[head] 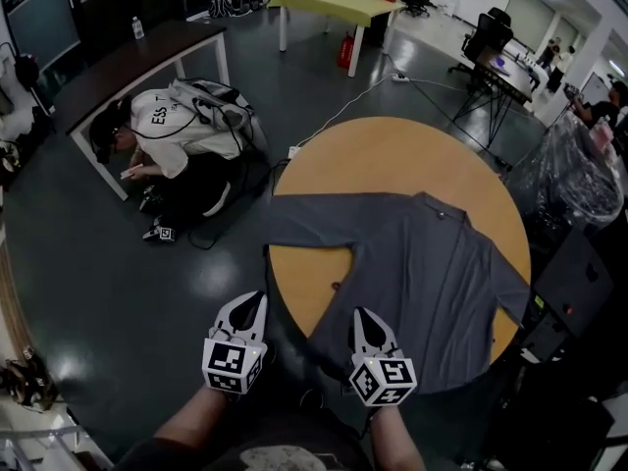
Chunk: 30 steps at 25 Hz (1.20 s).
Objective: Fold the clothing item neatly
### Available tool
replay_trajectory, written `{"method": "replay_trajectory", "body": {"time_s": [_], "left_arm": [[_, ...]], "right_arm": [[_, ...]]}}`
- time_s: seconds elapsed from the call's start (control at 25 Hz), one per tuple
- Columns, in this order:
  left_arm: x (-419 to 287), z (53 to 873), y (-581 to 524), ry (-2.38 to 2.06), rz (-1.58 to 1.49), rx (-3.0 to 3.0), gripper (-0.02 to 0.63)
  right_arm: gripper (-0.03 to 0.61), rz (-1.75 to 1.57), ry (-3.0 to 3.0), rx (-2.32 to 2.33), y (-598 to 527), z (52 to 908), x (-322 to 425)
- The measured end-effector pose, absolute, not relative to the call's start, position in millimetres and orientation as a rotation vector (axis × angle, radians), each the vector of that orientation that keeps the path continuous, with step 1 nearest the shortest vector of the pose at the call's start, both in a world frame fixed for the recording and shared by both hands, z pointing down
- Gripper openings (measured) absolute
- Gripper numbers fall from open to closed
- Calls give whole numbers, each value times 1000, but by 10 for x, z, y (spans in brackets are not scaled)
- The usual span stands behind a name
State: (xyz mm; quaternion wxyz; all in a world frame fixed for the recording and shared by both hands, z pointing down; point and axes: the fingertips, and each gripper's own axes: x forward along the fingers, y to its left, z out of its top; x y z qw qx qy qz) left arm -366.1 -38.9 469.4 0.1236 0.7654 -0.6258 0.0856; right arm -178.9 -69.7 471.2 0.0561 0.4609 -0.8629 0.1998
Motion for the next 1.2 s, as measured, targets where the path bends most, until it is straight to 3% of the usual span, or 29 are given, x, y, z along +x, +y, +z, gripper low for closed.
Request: {"method": "replay_trajectory", "body": {"time_s": [0.4,0.56,0.8,1.2], "left_arm": [[-4266,5318,-1170,-1755,351,2333,14],[-4362,5544,-1463,-1689,409,2429,74],[-4491,6227,-1686,-1582,519,2416,140],[-4474,7179,-1928,-1517,663,2390,143]], "right_arm": [[-12,596,-2603,1380,-1314,4943,-2874],[-12,619,-2585,1389,-1526,5117,-3147],[-12,665,-2555,1438,-1757,5296,-3321],[-12,664,-2525,1515,-1976,5321,-3330]]}}
